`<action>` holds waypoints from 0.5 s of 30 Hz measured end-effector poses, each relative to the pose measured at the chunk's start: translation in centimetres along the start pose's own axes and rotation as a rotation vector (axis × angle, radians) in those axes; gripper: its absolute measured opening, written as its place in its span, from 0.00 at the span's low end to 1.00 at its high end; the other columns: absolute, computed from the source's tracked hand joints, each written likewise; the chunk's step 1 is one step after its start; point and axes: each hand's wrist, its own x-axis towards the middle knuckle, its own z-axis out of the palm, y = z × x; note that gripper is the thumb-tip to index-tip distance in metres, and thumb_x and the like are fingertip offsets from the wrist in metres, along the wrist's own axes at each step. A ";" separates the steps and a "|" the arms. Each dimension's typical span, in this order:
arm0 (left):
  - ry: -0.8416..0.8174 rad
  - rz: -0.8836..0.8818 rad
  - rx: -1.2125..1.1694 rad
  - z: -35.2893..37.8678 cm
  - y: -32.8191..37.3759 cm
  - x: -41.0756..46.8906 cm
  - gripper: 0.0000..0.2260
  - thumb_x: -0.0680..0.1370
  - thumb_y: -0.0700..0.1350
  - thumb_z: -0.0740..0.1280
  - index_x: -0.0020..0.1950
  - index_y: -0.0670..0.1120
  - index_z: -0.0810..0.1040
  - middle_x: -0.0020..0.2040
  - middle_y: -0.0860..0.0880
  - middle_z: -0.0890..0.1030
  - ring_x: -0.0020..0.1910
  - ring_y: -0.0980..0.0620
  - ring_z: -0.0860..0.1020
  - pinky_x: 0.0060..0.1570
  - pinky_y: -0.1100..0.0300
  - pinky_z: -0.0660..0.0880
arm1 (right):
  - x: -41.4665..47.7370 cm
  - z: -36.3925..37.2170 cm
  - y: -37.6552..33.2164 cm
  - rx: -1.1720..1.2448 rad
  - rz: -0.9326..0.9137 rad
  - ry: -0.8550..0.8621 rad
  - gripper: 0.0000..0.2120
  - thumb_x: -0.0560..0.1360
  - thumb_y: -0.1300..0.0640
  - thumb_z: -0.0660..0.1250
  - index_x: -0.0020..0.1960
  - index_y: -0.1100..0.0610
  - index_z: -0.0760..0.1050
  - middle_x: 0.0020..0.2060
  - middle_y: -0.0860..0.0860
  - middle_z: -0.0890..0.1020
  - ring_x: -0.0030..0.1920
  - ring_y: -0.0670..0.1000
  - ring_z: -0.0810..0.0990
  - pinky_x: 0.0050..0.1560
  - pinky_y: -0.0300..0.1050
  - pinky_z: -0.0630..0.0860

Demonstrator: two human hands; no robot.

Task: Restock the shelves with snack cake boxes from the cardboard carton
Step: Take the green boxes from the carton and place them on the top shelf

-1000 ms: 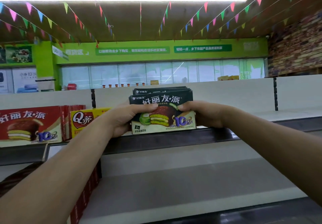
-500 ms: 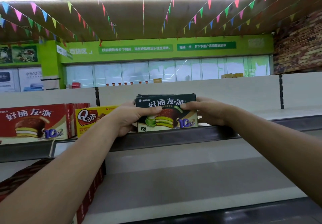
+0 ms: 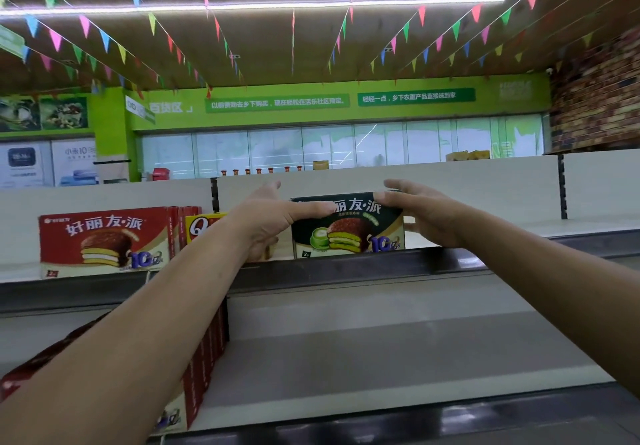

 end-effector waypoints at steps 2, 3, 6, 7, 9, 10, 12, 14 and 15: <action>0.004 0.020 -0.005 -0.4 0.6 -0.9 0.60 0.57 0.53 0.83 0.83 0.50 0.53 0.79 0.43 0.65 0.76 0.42 0.64 0.72 0.41 0.63 | -0.6 0.4 -0.9 0.000 -0.026 0.025 0.69 0.45 0.32 0.83 0.79 0.52 0.60 0.71 0.53 0.73 0.73 0.54 0.68 0.78 0.61 0.56; 0.006 0.020 -0.007 -0.6 0.9 -1.4 0.62 0.55 0.54 0.83 0.83 0.50 0.54 0.79 0.43 0.64 0.76 0.42 0.63 0.73 0.40 0.63 | -0.8 0.5 -1.3 0.002 -0.041 0.039 0.64 0.50 0.34 0.82 0.80 0.53 0.60 0.72 0.53 0.72 0.73 0.53 0.68 0.78 0.60 0.55; 0.007 0.023 0.001 -1.3 1.4 -2.8 0.62 0.52 0.55 0.82 0.82 0.51 0.55 0.80 0.42 0.62 0.77 0.39 0.63 0.73 0.36 0.65 | -1.5 1.0 -2.4 0.002 -0.090 0.101 0.52 0.63 0.44 0.79 0.80 0.55 0.60 0.73 0.56 0.70 0.67 0.51 0.70 0.66 0.43 0.65; 0.006 0.026 0.003 -1.6 1.5 -3.3 0.61 0.54 0.55 0.81 0.82 0.50 0.55 0.80 0.42 0.62 0.77 0.38 0.63 0.72 0.35 0.65 | -1.5 1.3 -2.7 0.003 -0.105 0.119 0.51 0.64 0.46 0.81 0.80 0.55 0.61 0.74 0.57 0.68 0.66 0.52 0.70 0.58 0.37 0.68; 0.012 0.033 0.000 -2.2 1.7 -4.2 0.58 0.57 0.53 0.81 0.82 0.49 0.56 0.80 0.42 0.62 0.76 0.38 0.65 0.71 0.35 0.68 | -1.8 2.0 -3.3 -0.029 -0.128 0.172 0.46 0.66 0.47 0.79 0.79 0.54 0.63 0.76 0.57 0.65 0.66 0.52 0.70 0.47 0.35 0.71; 0.022 0.034 -0.004 -2.6 1.7 -4.5 0.56 0.58 0.53 0.81 0.82 0.49 0.57 0.79 0.42 0.63 0.75 0.38 0.66 0.70 0.36 0.70 | -2.1 2.3 -3.7 -0.054 -0.143 0.200 0.42 0.68 0.48 0.78 0.78 0.53 0.64 0.76 0.56 0.66 0.64 0.51 0.72 0.44 0.36 0.73; 0.047 0.030 -0.006 -3.6 1.7 -5.3 0.51 0.61 0.53 0.81 0.80 0.49 0.62 0.76 0.42 0.68 0.72 0.40 0.70 0.66 0.39 0.74 | -2.6 3.3 -4.3 -0.108 -0.182 0.248 0.36 0.72 0.49 0.77 0.76 0.50 0.67 0.74 0.53 0.67 0.60 0.48 0.76 0.41 0.35 0.77; 0.077 0.030 0.007 -4.9 1.4 -6.2 0.41 0.67 0.52 0.80 0.77 0.49 0.67 0.72 0.43 0.73 0.68 0.42 0.74 0.62 0.43 0.78 | -3.3 4.8 -4.8 -0.168 -0.225 0.280 0.35 0.69 0.46 0.79 0.73 0.46 0.71 0.71 0.50 0.69 0.63 0.51 0.76 0.48 0.42 0.82; 0.093 0.032 0.011 -5.6 1.2 -6.7 0.36 0.70 0.51 0.79 0.76 0.48 0.69 0.69 0.44 0.75 0.66 0.44 0.76 0.61 0.44 0.79 | -3.6 5.7 -5.1 -0.201 -0.251 0.294 0.35 0.67 0.43 0.79 0.71 0.45 0.72 0.70 0.48 0.69 0.66 0.53 0.75 0.53 0.50 0.83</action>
